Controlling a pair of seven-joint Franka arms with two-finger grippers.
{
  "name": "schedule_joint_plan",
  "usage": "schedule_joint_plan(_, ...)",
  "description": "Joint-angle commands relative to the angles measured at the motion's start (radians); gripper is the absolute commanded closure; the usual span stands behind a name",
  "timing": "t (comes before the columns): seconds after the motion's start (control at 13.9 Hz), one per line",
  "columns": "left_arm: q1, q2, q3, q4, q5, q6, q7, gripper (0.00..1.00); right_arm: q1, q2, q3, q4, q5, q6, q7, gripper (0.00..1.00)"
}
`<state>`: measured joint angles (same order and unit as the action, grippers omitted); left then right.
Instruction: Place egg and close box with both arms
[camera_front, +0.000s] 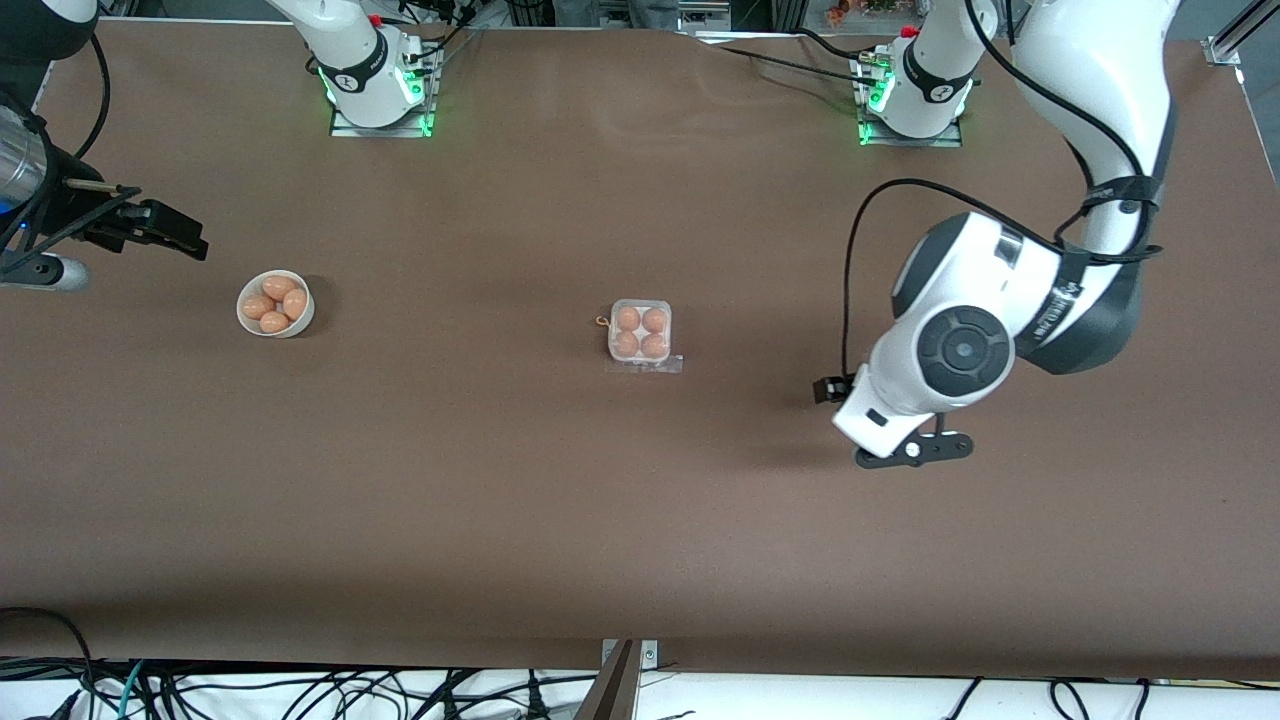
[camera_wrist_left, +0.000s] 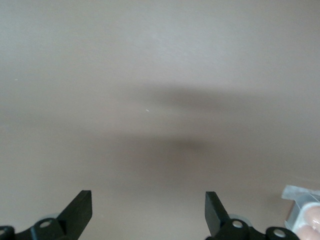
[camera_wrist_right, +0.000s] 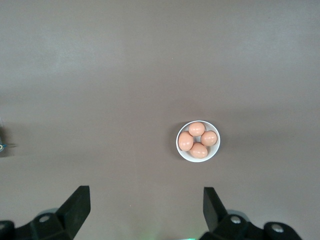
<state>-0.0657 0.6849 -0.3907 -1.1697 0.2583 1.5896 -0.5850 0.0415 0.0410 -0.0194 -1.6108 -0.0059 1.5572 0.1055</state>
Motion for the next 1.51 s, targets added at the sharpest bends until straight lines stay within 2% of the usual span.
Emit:
schedule_joint_plan(0.0,0.027,-0.005,-0.005,0.025,0.025,-0.017,0.04,0.0,-0.006,0.008,0.006,0.023,-0.016,-0.008,-0.017,0.0)
schedule_joint_plan(0.14,0.043,-0.01,0.003,0.033,0.035,-0.017,0.065,0.0,-0.006,0.008,0.006,0.025,-0.014,-0.003,-0.015,0.0)
schedule_joint_plan(0.36,-0.009,-0.068,0.16,0.018,0.027,-0.014,0.239,0.0,-0.005,0.008,0.006,0.025,-0.009,-0.002,-0.013,0.0)
schedule_joint_plan(0.65,0.006,-0.171,0.266,-0.07,-0.016,-0.011,0.413,0.0,-0.006,0.013,0.006,0.025,-0.006,0.0,-0.013,0.0)
schedule_joint_plan(1.08,0.161,-0.26,0.277,-0.102,-0.044,-0.011,0.488,0.0,-0.009,0.013,0.006,0.025,-0.006,-0.002,-0.015,0.0)
schedule_joint_plan(1.44,0.208,-0.332,0.285,-0.183,-0.139,-0.002,0.502,0.0,-0.008,0.013,0.006,0.025,-0.006,-0.002,-0.015,0.0)
